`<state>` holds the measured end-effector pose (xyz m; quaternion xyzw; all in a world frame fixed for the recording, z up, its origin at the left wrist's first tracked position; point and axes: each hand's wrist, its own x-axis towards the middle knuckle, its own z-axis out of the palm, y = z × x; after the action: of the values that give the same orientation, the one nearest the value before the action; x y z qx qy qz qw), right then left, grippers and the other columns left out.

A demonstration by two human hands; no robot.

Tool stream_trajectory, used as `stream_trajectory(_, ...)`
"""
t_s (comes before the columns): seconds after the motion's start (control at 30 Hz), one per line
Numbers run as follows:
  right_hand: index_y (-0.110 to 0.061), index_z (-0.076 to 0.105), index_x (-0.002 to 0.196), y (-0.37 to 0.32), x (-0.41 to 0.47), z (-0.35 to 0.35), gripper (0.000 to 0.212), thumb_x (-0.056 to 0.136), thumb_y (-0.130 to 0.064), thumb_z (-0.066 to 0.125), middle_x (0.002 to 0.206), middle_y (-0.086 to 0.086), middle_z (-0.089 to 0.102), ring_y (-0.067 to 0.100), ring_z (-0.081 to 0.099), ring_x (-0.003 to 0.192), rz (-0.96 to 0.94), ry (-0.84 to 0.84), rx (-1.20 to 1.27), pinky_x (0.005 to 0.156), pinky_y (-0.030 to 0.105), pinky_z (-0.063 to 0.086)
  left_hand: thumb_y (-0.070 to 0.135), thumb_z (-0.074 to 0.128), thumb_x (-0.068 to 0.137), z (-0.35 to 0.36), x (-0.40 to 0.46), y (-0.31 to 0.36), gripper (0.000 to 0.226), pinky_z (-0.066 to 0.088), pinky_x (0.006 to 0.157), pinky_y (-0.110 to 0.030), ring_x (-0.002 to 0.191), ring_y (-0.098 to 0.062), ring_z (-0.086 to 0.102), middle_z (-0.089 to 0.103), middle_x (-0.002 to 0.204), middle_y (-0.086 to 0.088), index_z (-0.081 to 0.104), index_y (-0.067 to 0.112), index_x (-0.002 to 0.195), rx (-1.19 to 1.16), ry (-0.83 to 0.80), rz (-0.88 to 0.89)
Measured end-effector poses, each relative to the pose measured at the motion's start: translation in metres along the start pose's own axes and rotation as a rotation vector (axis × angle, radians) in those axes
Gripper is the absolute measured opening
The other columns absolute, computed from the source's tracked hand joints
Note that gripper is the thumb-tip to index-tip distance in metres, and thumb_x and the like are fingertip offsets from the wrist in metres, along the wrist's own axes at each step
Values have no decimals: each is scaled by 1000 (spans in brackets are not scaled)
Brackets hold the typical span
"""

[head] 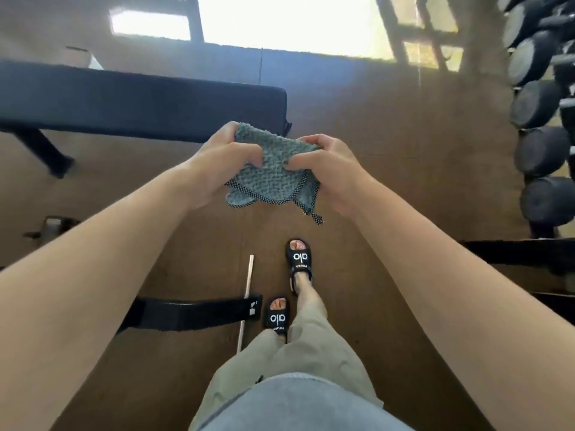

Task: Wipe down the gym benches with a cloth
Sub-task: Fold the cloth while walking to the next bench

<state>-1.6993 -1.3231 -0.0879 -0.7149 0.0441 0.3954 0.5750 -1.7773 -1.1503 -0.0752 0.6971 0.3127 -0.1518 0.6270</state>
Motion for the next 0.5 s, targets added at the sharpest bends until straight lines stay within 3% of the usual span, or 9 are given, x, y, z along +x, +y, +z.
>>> stream_trajectory(0.17,-9,71,106,-46,69,39,29,78,-3,74,101,13,75,29,75,90,-4,-142,-121,73,44,64,4,62,87,-45,39,6,35,57,65,-37,97,-27,68,62,113,-9,53,17,118,-134,132,-40)
stream_trajectory(0.3,-11,73,96,-80,114,74,34,62,-15,71,105,18,73,36,71,103,-30,-213,-232,86,56,60,0,63,88,-82,66,13,35,58,62,-36,95,-27,70,63,111,-9,52,16,118,-200,254,-30)
stream_trajectory(0.37,-10,70,94,-95,133,95,32,62,-14,70,104,18,71,37,69,106,-36,-247,-245,88,59,59,2,66,88,-103,74,14,37,62,69,-40,98,-27,71,65,114,-9,53,16,120,-219,312,-18)
stream_trajectory(0.5,-14,66,102,-122,169,145,26,77,-8,71,101,8,70,27,72,95,-46,-293,-303,79,50,63,7,72,85,-154,86,12,37,61,89,-55,103,-28,71,68,115,-9,56,19,116,-225,432,-42)
